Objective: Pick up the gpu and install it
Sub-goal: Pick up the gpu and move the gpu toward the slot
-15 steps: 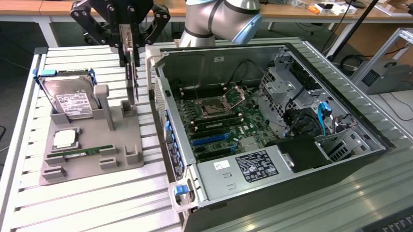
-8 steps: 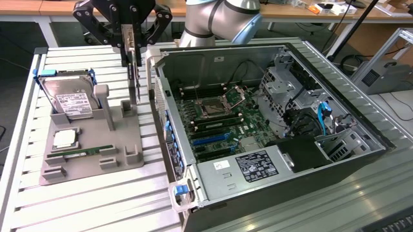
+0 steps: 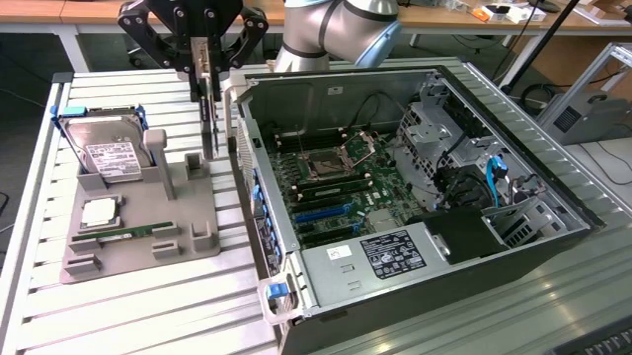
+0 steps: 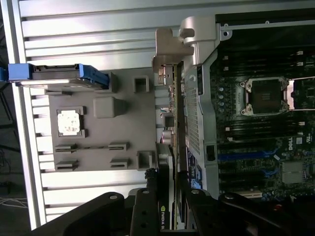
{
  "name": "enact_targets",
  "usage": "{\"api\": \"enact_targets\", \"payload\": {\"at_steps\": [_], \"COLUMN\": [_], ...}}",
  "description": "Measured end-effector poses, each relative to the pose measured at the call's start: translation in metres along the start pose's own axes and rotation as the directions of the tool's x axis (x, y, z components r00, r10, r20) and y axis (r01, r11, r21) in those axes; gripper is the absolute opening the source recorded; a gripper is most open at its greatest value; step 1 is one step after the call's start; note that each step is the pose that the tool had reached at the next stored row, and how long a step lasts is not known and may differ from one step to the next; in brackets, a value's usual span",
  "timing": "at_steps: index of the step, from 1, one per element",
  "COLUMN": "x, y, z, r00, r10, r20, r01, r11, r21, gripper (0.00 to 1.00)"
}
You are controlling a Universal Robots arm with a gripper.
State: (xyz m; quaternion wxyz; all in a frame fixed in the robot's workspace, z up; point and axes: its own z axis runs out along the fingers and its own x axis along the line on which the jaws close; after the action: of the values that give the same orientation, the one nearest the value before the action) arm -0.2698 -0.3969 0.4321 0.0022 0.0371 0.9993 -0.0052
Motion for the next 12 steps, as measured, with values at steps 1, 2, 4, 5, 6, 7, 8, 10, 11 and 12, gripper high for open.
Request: {"api": "enact_targets", "payload": {"at_steps": [1, 2, 4, 5, 6, 7, 8, 10, 11, 12], "x": [-0.0004, -0.0007, -0.0018, -0.0023, -0.0026, -0.003, -0.0035, -0.0045, -0.0051, -0.0056], "y": [0.0, 0.0, 0.0001, 0.0002, 0.0002, 0.0002, 0.0003, 0.0003, 0.0004, 0.0004], "z": [0.0, 0.0001, 0.0001, 0.0001, 0.0, 0.0, 0.0001, 0.0, 0.0001, 0.0], "r00": [1.0, 1.0, 1.0, 1.0, 1.0, 1.0, 1.0, 1.0, 1.0, 1.0], "r10": [0.0, 0.0, 0.0, 0.0, 0.0, 0.0, 0.0, 0.0, 0.0, 0.0], "r20": [0.0001, 0.0001, 0.0001, 0.0001, 0.0, 0.0001, 0.0001, 0.0, 0.0001, 0.0], "r01": [0.0, 0.0, 0.0, 0.0, 0.0, 0.0, 0.0, 0.0, 0.0, 0.0], "r11": [1.0, 1.0, 1.0, 1.0, 1.0, 1.0, 1.0, 1.0, 1.0, 1.0], "r21": [0.0, 0.0, -0.0001, -0.0001, 0.0, -0.0001, -0.0001, 0.0, 0.0, 0.0], "gripper": [0.27, 0.27, 0.27, 0.27, 0.27, 0.27, 0.27, 0.27, 0.27, 0.27]}}
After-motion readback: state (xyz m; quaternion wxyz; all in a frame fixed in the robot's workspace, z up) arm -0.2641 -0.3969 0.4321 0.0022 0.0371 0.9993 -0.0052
